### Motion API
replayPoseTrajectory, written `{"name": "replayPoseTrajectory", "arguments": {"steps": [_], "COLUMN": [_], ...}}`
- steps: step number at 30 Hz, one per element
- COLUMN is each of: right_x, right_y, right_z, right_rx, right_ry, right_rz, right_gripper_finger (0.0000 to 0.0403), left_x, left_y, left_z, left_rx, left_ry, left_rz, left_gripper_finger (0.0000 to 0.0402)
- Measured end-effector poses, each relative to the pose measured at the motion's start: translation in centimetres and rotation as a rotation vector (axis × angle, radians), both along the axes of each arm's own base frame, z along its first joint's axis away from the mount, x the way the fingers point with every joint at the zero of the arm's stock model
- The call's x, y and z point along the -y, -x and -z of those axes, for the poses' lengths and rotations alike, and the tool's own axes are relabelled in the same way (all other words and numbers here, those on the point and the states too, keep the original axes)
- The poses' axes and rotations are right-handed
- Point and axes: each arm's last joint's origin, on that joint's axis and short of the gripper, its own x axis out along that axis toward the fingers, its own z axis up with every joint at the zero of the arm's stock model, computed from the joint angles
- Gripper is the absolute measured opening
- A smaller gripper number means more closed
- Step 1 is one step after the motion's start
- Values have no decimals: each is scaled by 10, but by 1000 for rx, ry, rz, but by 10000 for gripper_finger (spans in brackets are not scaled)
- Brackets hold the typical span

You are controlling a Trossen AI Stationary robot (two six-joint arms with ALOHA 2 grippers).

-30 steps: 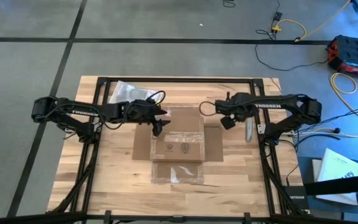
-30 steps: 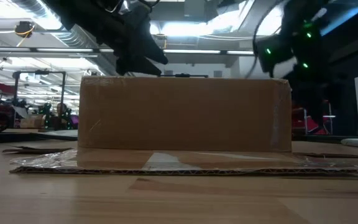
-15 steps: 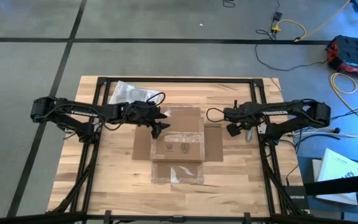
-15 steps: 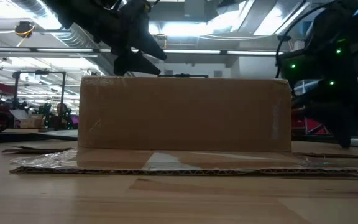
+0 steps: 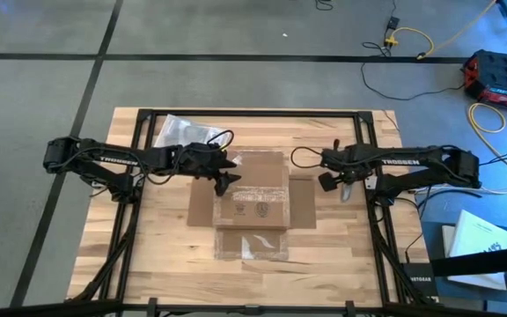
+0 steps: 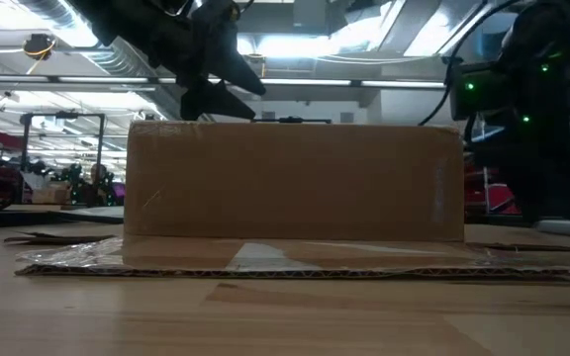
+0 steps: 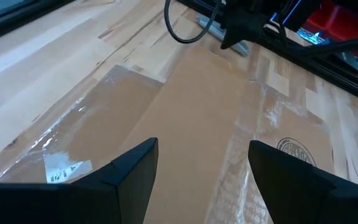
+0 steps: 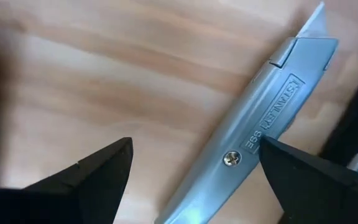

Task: Unpack boxes
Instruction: Break down the box until it is fully flat

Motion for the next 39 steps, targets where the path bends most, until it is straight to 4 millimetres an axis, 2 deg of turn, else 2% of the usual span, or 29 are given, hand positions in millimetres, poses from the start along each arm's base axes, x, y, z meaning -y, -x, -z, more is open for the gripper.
{"name": "replayPoseTrajectory", "arguments": {"steps": [7,16,23,28,33,39], "right_x": [4,11,8,7,5,7], "right_y": [-18,-25,-22,-14,-11,-13], "right_z": [-12,-34,-33,-27,-13,-11], "right_rx": [148,137,97,17,31,47], "right_ry": [-14,115,101,168,135,168], "right_rz": [-37,76,150,210,229,222], "right_gripper_finger": [335,335,335,335,335,335], "left_x": [0,0,0,1,4,9], "left_y": [0,0,0,3,5,7], "left_z": [0,0,1,5,9,12], "left_rx": [-3,-4,-11,-51,-102,-133], "left_ry": [-1,-11,3,57,91,139], "left_rz": [1,6,47,87,84,133], "left_gripper_finger": [239,239,239,239,239,239]}}
